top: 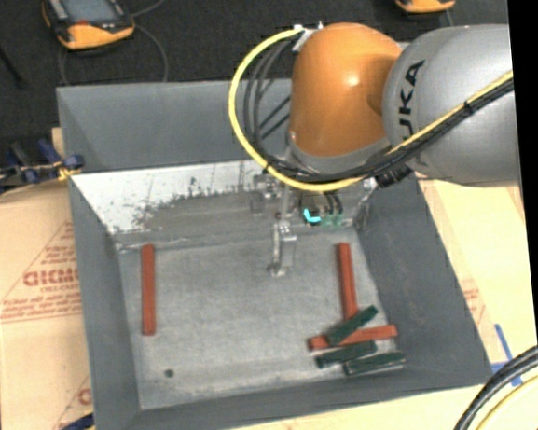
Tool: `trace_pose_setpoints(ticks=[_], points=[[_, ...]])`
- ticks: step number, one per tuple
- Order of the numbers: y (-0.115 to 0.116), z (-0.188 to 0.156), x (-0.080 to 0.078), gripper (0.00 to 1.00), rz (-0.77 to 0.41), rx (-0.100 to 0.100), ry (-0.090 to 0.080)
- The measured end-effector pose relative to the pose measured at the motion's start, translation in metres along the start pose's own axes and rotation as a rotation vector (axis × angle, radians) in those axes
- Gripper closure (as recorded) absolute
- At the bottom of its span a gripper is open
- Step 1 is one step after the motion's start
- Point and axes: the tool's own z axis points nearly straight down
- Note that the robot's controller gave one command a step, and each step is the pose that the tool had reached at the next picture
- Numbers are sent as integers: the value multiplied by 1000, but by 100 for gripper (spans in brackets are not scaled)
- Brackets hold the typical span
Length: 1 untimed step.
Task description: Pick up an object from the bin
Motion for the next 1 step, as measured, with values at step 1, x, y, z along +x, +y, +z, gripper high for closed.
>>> trace_pose_setpoints(ticks=[1], points=[[73, 63, -48, 0, -111, -1, -6]])
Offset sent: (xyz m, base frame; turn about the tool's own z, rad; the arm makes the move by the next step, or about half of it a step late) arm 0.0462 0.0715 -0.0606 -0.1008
